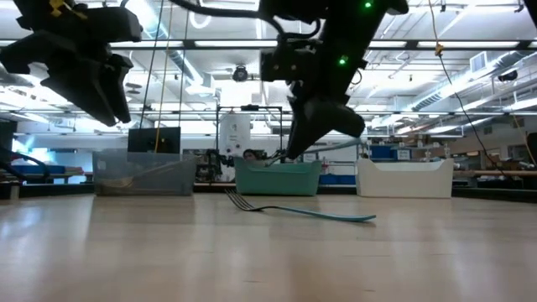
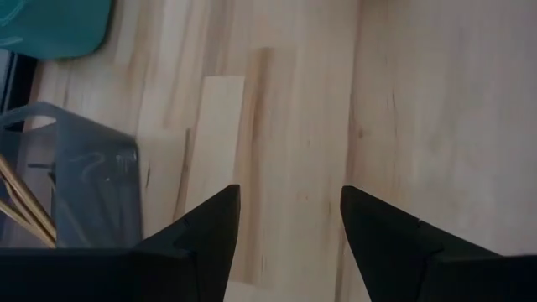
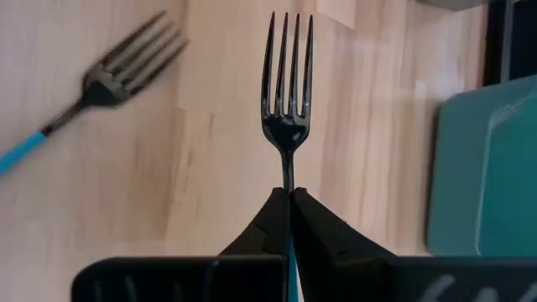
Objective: Sort silverware by color (type)
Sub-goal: Put the blue fork into the white bin
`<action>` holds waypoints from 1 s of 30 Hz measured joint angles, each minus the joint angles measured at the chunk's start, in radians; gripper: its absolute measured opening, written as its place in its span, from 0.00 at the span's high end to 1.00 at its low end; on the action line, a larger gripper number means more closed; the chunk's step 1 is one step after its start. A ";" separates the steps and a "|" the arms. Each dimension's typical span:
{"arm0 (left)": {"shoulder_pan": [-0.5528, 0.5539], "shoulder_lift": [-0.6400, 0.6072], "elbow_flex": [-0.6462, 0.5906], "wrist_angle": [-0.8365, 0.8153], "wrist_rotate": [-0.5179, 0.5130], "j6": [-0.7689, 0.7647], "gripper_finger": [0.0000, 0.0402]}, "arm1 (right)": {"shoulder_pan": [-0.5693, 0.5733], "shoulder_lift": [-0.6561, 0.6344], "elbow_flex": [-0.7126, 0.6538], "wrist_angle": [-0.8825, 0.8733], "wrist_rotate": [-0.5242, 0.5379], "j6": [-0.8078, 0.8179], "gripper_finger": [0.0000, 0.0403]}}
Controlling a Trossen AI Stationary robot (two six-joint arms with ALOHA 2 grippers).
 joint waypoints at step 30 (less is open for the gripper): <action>0.063 0.000 0.063 0.026 -0.012 0.095 0.46 | -0.070 -0.432 -0.442 0.279 0.036 -0.156 0.98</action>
